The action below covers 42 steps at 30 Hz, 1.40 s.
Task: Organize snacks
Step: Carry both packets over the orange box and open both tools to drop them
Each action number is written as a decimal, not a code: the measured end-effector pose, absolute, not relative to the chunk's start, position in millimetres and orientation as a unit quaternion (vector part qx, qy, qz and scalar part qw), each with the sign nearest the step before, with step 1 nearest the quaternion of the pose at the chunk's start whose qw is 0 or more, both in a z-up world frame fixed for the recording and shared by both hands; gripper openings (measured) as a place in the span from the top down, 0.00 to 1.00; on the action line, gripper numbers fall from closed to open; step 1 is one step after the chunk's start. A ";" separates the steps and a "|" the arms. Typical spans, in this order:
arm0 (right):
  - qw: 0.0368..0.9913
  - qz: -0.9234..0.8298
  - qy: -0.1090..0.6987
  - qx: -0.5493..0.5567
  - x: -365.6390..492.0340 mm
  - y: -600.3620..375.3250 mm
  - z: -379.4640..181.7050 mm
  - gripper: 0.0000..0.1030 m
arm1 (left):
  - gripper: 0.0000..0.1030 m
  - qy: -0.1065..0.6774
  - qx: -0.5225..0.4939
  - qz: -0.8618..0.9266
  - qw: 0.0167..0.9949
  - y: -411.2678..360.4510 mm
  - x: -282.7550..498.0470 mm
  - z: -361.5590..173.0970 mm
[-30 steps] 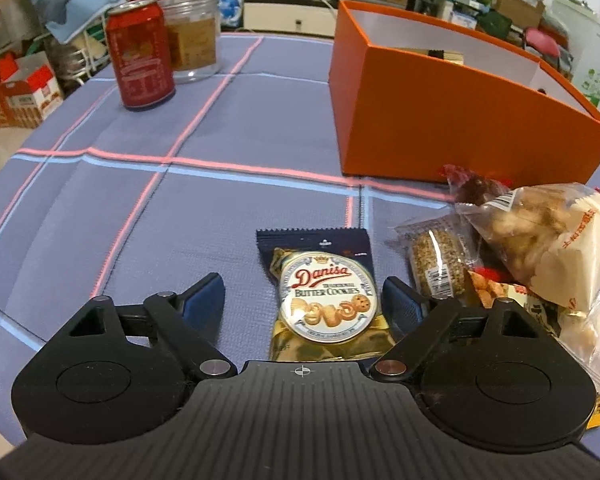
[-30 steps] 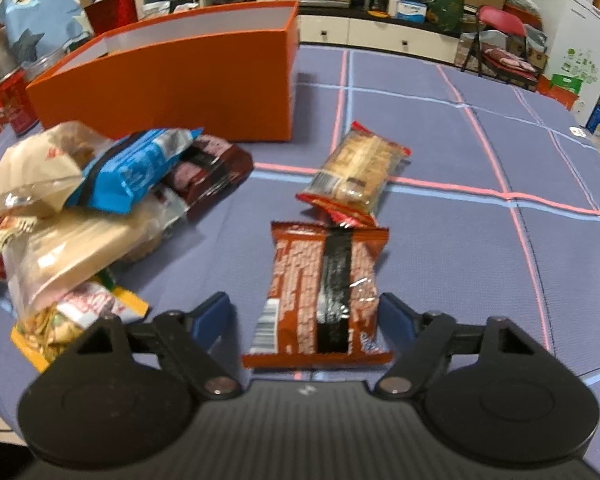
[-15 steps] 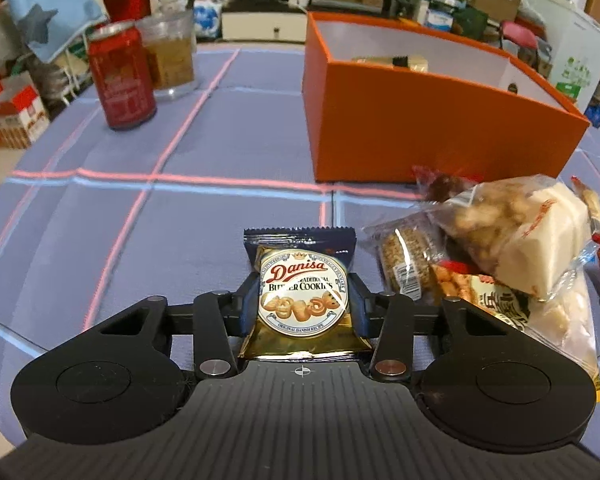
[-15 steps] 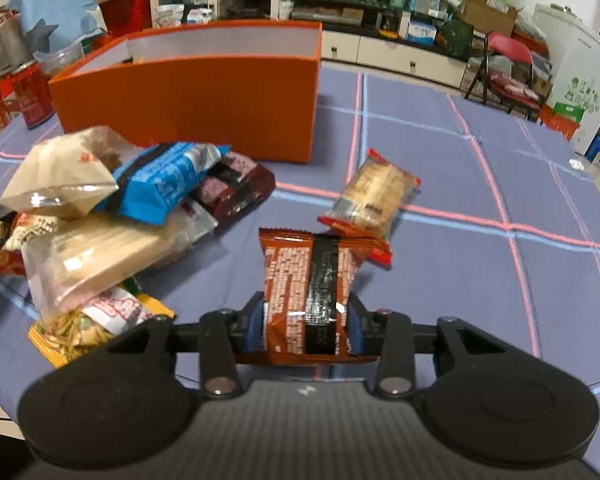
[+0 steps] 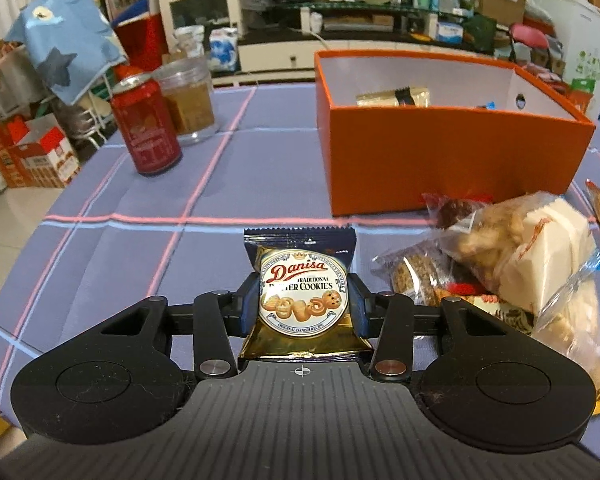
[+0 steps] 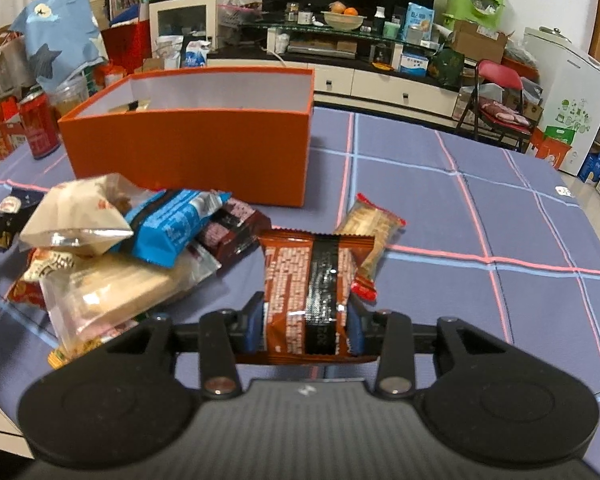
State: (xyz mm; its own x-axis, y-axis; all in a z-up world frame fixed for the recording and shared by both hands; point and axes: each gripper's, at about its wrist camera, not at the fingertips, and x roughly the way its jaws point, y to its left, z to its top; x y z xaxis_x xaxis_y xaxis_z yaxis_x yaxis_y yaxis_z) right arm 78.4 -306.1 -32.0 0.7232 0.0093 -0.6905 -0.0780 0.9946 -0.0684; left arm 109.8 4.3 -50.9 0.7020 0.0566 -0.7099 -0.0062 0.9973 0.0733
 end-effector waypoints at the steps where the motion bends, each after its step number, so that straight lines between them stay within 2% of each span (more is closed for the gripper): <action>1: 0.929 0.023 0.366 -0.044 77.8 -306.6 -28.7 0.61 | 0.85 0.382 0.035 0.018 0.923 1.7 108.6 -48.1; 20: 0.943 0.038 0.329 -0.042 74.5 -292.6 -5.9 0.61 | 0.85 0.356 0.025 -0.003 0.934 -16.6 102.4 -22.8; 26: 0.952 0.065 0.298 -0.010 104.5 -286.6 31.7 0.61 | 0.85 0.318 0.000 -0.039 0.947 -18.7 105.3 17.9; 33: 0.951 0.083 0.296 0.007 197.7 -274.3 48.8 0.61 | 0.85 0.307 -0.040 -0.075 0.948 -41.1 187.3 48.6; 39: 0.947 0.075 0.313 -0.012 252.6 -264.2 31.7 0.61 | 0.85 0.341 -0.037 -0.098 0.934 -84.1 257.0 24.3; 42: 0.942 0.069 0.330 -0.010 266.0 -268.5 22.2 0.56 | 0.81 0.359 -0.030 -0.111 0.926 -93.3 270.8 8.8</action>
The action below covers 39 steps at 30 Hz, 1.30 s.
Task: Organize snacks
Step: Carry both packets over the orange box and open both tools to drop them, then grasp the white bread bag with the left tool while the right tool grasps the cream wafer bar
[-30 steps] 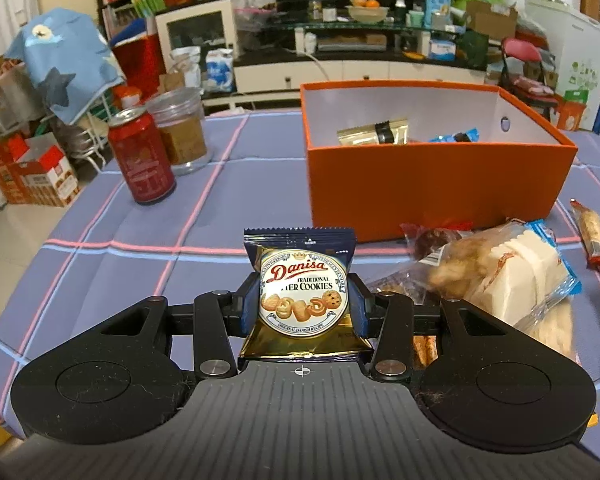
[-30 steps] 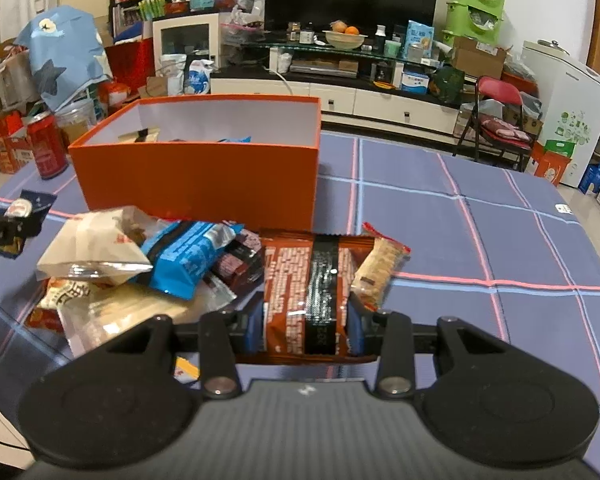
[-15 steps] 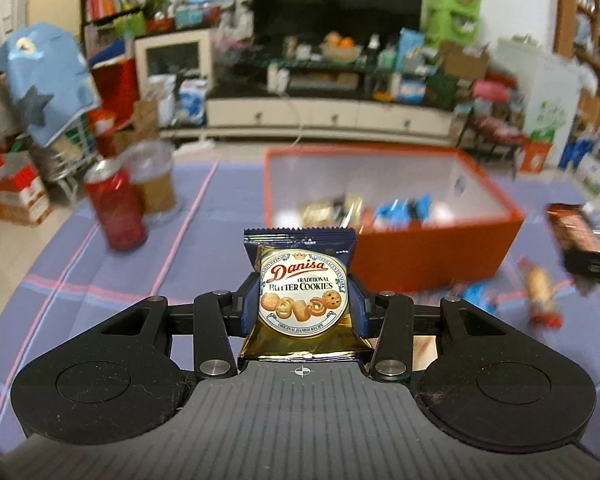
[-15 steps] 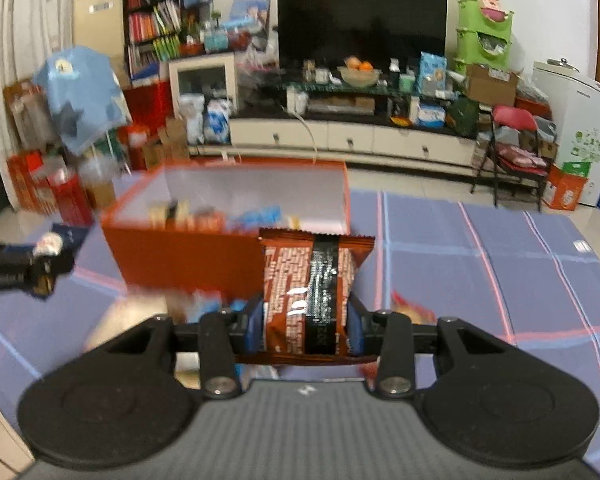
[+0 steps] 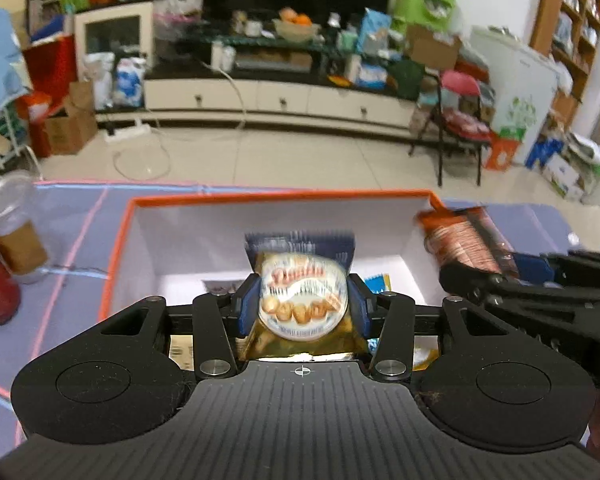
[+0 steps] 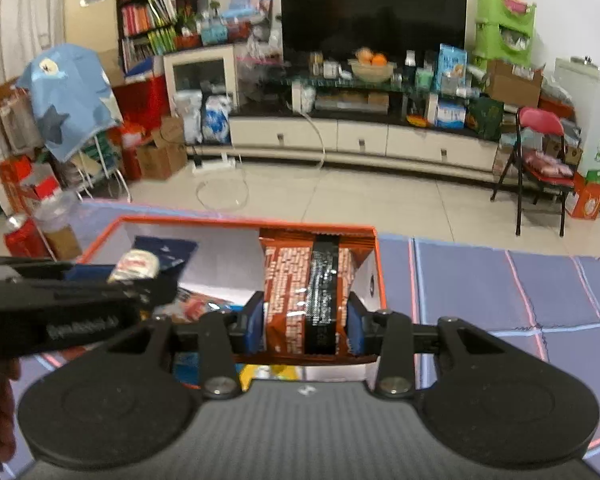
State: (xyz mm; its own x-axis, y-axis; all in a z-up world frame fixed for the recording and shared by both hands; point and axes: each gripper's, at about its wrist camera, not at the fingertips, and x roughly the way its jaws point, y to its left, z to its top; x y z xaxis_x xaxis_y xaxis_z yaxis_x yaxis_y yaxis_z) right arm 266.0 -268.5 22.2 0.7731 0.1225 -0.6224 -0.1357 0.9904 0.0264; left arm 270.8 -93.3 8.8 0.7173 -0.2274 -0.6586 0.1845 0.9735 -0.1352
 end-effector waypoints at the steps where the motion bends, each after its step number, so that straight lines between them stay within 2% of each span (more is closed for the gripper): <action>1: 0.943 0.067 0.326 -0.004 262.7 -273.7 24.5 0.50 | 0.74 0.357 -0.030 -0.114 0.926 -92.1 266.8 8.4; 2: 0.946 0.066 0.316 0.004 255.4 -281.4 28.8 0.49 | 0.64 0.352 -0.033 -0.118 0.928 -88.0 260.6 9.9; 3: 0.951 0.064 0.303 0.015 244.5 -291.6 35.1 0.46 | 0.58 0.342 -0.038 -0.120 0.931 -80.5 250.1 13.2; 4: 0.956 0.052 0.286 0.029 228.7 -307.5 41.4 0.39 | 0.46 0.332 -0.041 -0.121 0.934 -73.4 238.8 16.0; 5: 0.960 0.040 0.275 0.040 215.6 -320.7 44.6 0.38 | 0.39 0.322 -0.044 -0.124 0.938 -66.2 226.6 18.9; 11: 0.949 -0.060 0.285 0.119 134.8 -399.7 29.5 0.35 | 0.35 0.318 -0.081 -0.113 0.938 -21.7 145.4 22.0; 17: 0.923 -0.073 0.350 0.142 123.0 -392.5 -24.0 0.33 | 0.34 0.345 -0.139 -0.067 0.926 -2.4 96.5 4.1; 20: 0.921 -0.064 0.366 0.121 139.6 -377.7 -38.1 0.33 | 0.33 0.359 -0.135 -0.075 0.920 -7.2 95.5 -2.4; 22: 0.921 -0.059 0.369 0.112 147.4 -366.5 -41.8 0.31 | 0.28 0.358 -0.121 -0.096 0.921 -14.8 99.7 -4.1; 24: 0.923 -0.060 0.369 0.091 153.9 -357.8 -46.2 0.29 | 0.26 0.363 -0.113 -0.112 0.918 -21.4 103.2 -8.5; 27: 0.922 -0.058 0.374 0.075 163.4 -350.0 -55.3 0.27 | 0.26 0.382 -0.130 -0.104 0.909 -34.1 109.0 -15.5; 29: 0.921 -0.055 0.380 0.073 166.7 -345.4 -60.2 0.26 | 0.22 0.390 -0.149 -0.091 0.904 -40.0 111.3 -18.9; 39: 0.914 -0.071 0.393 0.077 175.8 -346.4 -78.7 0.26 | 0.22 0.409 -0.164 -0.071 0.895 -75.5 130.5 -31.2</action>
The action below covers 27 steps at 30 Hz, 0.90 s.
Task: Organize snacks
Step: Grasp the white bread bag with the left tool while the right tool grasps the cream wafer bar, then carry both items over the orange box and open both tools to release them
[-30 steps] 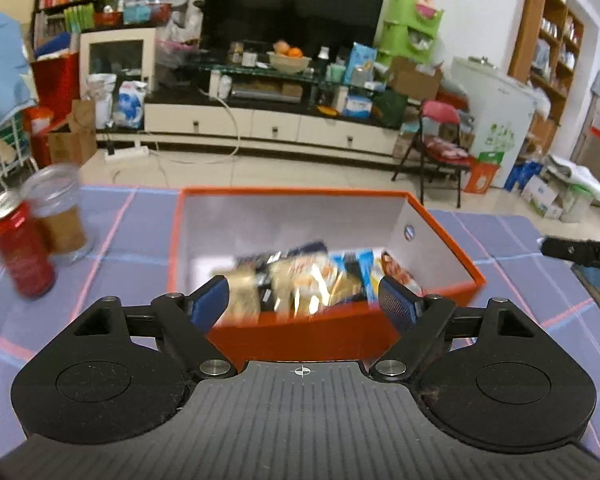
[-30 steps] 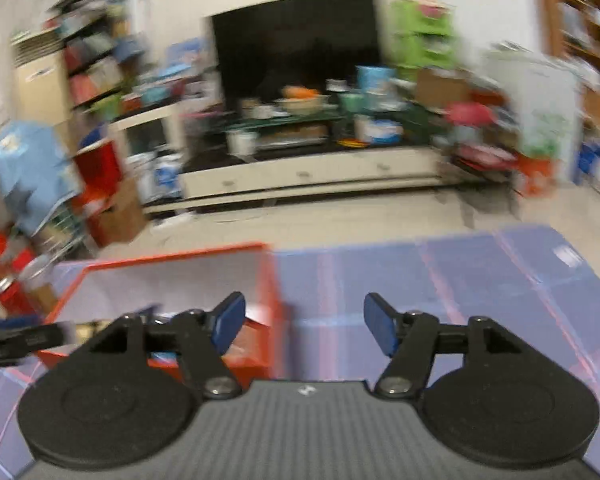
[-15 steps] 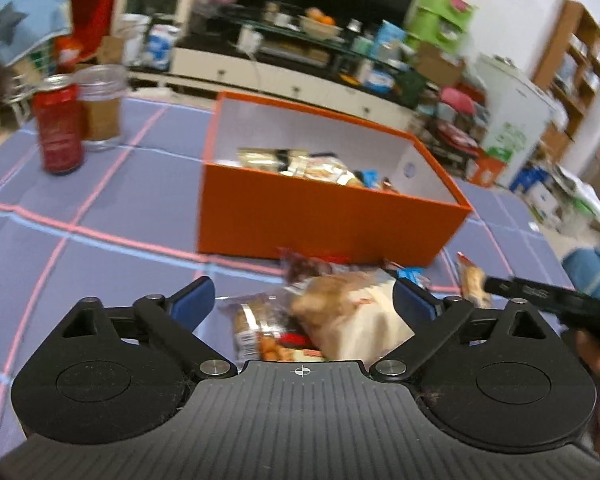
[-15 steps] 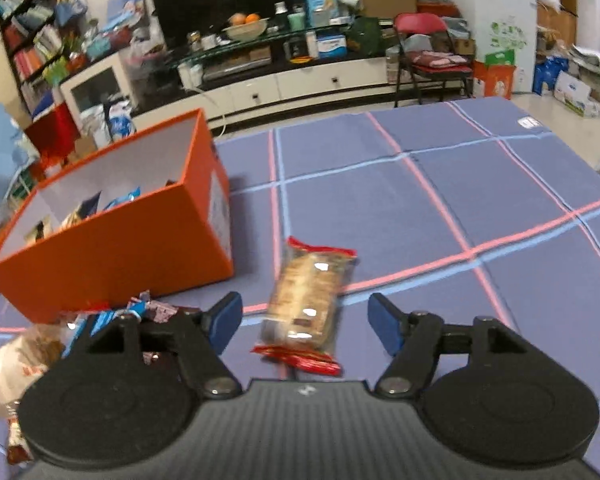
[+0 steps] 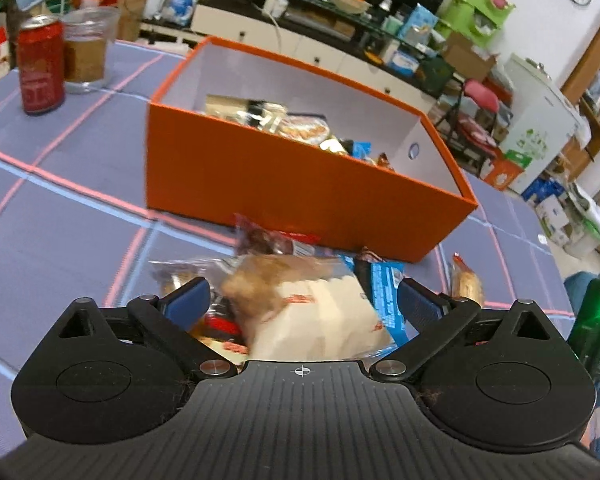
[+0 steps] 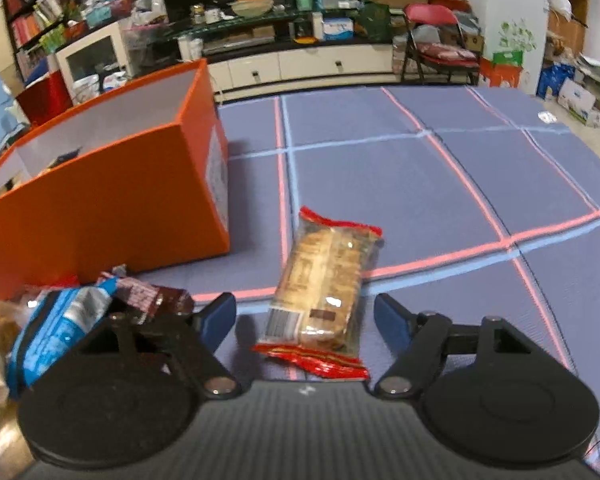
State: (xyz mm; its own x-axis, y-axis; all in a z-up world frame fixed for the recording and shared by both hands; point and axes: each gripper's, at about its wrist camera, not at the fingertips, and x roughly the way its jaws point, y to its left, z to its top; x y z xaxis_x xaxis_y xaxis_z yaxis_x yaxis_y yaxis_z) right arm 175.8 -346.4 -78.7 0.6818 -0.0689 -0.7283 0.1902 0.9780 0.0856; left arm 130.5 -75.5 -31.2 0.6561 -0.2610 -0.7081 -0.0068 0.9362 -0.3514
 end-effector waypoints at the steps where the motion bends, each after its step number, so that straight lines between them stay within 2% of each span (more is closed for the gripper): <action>1: 0.913 -0.071 0.394 0.075 175.8 -346.9 -78.3 0.29 | 0.22 0.411 -0.159 -0.069 0.895 -78.8 132.2 -34.2; 3: 0.910 -0.071 0.401 0.073 175.6 -349.2 -76.7 0.36 | 0.27 0.416 -0.152 -0.067 0.894 -83.1 134.5 -40.4; 4: 0.909 -0.069 0.406 0.072 175.4 -350.4 -75.2 0.44 | 0.39 0.420 -0.145 -0.065 0.894 -84.7 135.3 -43.0; 5: 0.908 -0.062 0.410 0.068 175.2 -351.1 -73.6 0.46 | 0.65 0.420 -0.135 -0.068 0.895 -85.9 134.7 -44.9; 8: 0.906 -0.042 0.416 0.071 171.6 -353.5 -71.4 0.55 | 0.73 0.417 -0.108 -0.074 0.899 -87.9 131.9 -44.4; 10: 0.907 -0.038 0.414 0.065 167.8 -351.9 -69.6 0.60 | 0.75 0.412 -0.103 -0.082 0.902 -85.4 128.4 -41.1; 19: 0.926 -0.018 0.376 0.041 150.5 -344.7 -44.4 0.61 | 0.75 0.365 -0.048 -0.073 0.927 -81.1 113.7 -13.0; 27: 0.938 -0.007 0.347 0.018 138.1 -331.7 -25.7 0.61 | 0.75 0.364 -0.015 -0.045 0.930 -76.2 115.9 -14.6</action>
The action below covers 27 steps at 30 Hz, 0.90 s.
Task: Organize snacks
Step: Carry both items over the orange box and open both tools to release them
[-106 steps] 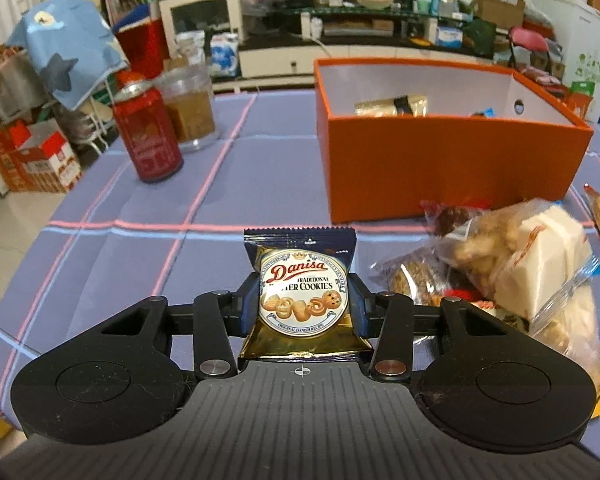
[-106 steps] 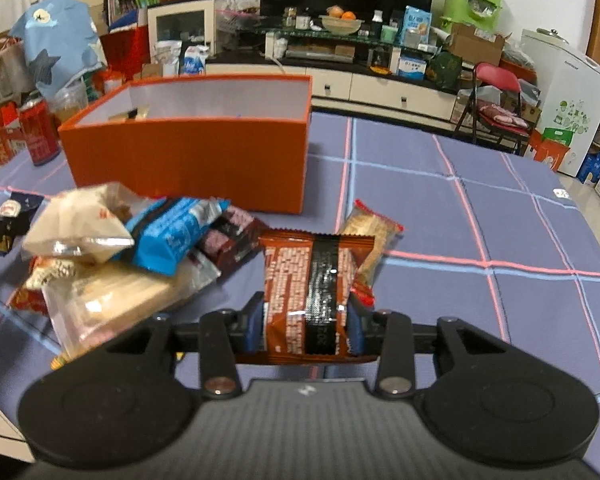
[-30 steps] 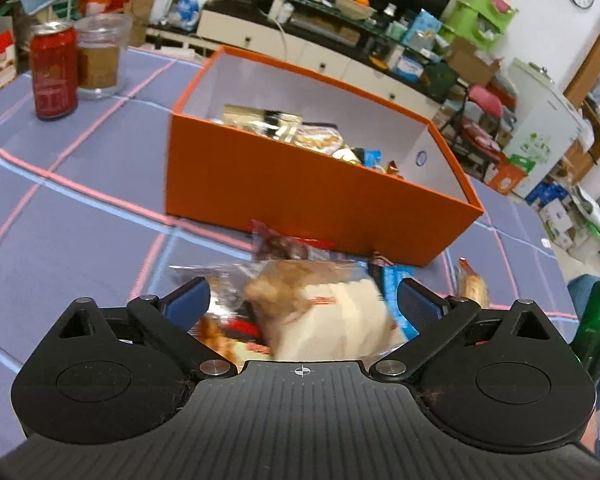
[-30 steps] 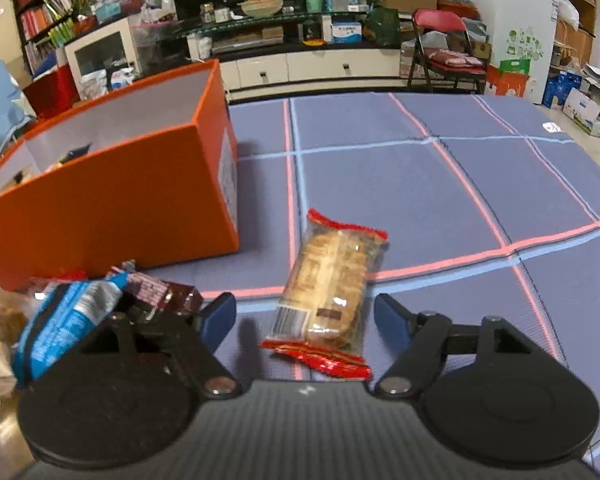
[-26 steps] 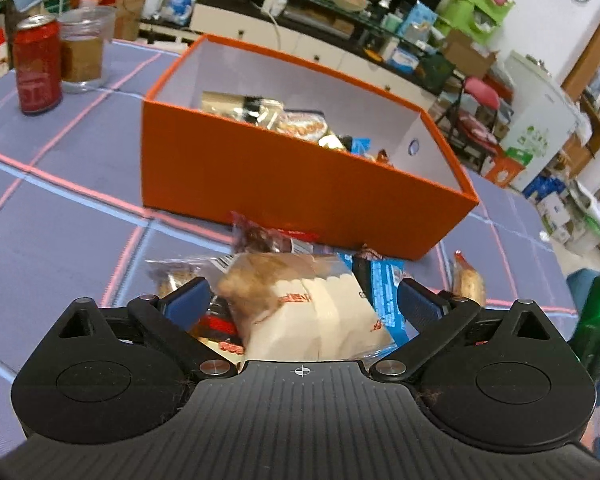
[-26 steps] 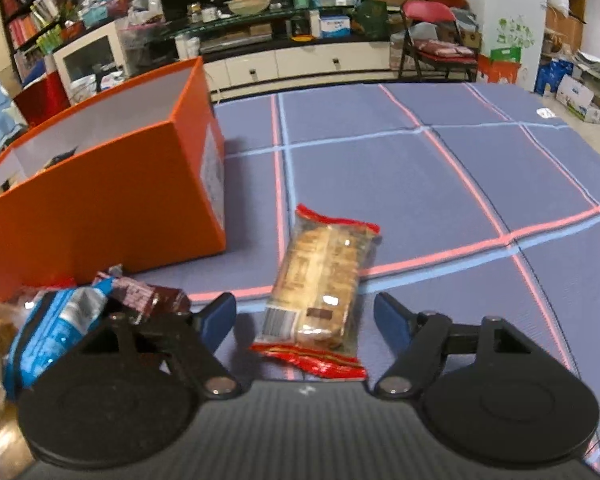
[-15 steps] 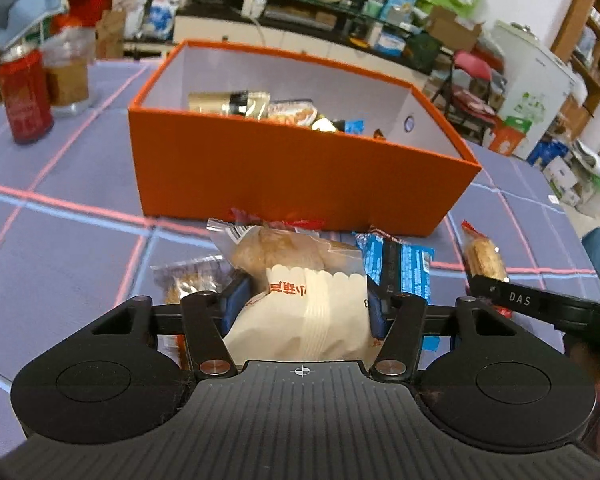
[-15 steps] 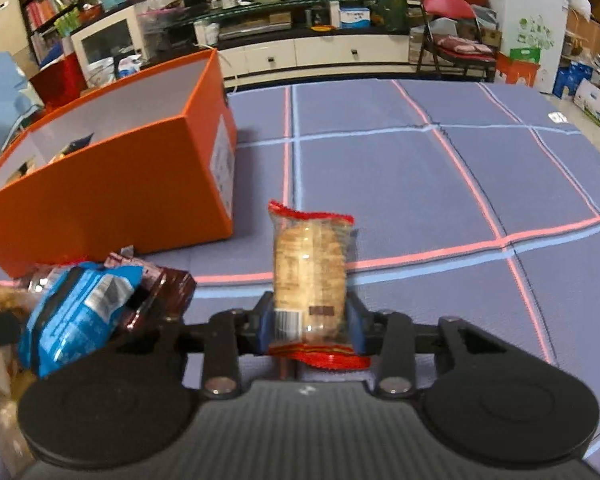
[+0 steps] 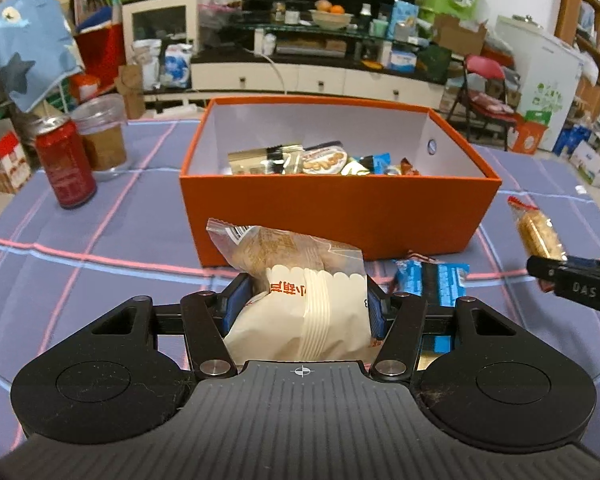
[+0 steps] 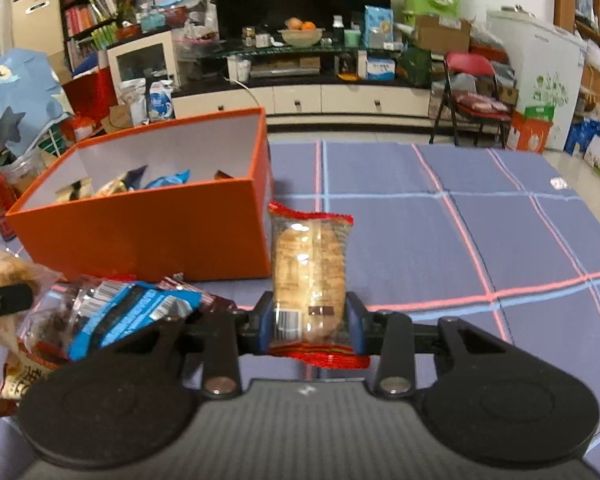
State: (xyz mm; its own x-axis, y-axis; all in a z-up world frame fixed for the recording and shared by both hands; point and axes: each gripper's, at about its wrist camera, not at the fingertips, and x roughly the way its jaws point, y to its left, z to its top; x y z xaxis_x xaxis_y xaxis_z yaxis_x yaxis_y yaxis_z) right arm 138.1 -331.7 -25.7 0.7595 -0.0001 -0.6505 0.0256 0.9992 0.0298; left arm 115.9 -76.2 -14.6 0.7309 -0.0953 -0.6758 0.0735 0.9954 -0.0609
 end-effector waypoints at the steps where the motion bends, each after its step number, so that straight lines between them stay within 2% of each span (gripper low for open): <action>1: 0.939 -0.005 0.345 0.018 137.3 -330.3 -24.1 0.61 | 0.75 0.362 -0.012 -0.043 0.931 -76.1 116.0 -14.2; 27: 0.940 0.015 0.341 0.009 130.9 -316.3 -16.9 0.60 | 0.75 0.362 0.003 -0.032 0.932 -72.9 118.0 -14.7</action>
State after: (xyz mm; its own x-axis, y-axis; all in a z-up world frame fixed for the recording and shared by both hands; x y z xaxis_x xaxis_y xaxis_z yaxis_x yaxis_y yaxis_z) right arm 130.9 -316.3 -16.9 0.7673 0.0336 -0.6404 -0.0218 0.9994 0.0263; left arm 118.0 -72.9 -14.7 0.7355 -0.0578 -0.6751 0.0625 0.9979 -0.0173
